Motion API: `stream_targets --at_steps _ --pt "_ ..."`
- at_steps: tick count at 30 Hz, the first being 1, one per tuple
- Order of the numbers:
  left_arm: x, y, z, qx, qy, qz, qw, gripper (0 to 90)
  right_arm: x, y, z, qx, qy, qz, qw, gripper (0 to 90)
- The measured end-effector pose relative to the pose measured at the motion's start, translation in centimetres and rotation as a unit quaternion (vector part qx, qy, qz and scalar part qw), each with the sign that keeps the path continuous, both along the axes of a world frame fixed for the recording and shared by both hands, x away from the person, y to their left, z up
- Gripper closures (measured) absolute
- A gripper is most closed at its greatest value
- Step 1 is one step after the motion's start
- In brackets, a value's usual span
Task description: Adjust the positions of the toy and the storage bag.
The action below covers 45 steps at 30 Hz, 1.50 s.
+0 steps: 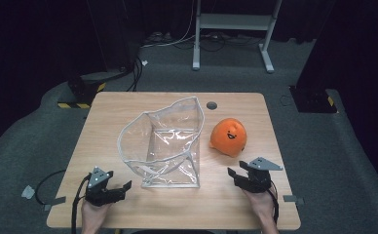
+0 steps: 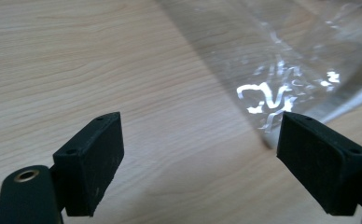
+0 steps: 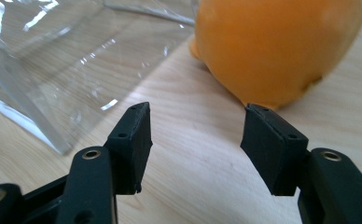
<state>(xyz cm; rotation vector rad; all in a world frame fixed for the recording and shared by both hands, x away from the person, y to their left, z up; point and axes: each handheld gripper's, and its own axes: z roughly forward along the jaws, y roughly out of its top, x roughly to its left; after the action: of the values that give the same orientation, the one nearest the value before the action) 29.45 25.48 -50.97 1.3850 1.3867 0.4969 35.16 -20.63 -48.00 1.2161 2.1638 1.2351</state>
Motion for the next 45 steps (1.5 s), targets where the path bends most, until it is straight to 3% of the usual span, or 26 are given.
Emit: stream_targets --at_steps 7,12,19,22,26,31,37,45 --pt "-1.8 -2.0 1.0 -0.002 -0.017 -0.036 0.9992 15.0 0.4 1.0 2.2 0.018 -0.018 0.029 0.9993 46.0" --pt "-1.9 -3.2 1.1 -0.005 -0.018 -0.049 0.9986 17.8 1.6 2.0 4.1 0.025 -0.026 0.049 0.9981 46.3" --pt "-1.9 -4.5 1.2 -0.007 -0.025 -0.048 0.9985 19.9 3.9 2.9 6.8 0.044 -0.029 0.056 0.997 45.2" --pt "-1.9 -5.1 1.2 -0.006 -0.025 -0.056 0.9981 20.2 5.4 3.4 8.7 0.051 -0.041 0.039 0.9971 39.9" --pt "-1.8 -5.5 1.3 -0.009 -0.031 -0.059 0.9978 21.8 7.1 4.1 10.5 0.058 -0.034 0.042 0.9968 39.8" --pt "-1.3 -5.7 1.4 -0.018 -0.037 -0.047 0.998 30.8 8.9 5.5 11.7 0.066 -0.022 0.054 0.9961 43.7" --pt "-1.1 -5.7 1.6 -0.015 -0.039 -0.044 0.9982 38.8 10.4 7.2 13.2 0.075 -0.025 0.057 0.9952 45.6" --pt "-0.8 -5.6 1.6 -0.024 -0.037 -0.049 0.9978 50.5 12.5 9.6 13.5 0.045 0.0 0.061 0.9971 54.4"
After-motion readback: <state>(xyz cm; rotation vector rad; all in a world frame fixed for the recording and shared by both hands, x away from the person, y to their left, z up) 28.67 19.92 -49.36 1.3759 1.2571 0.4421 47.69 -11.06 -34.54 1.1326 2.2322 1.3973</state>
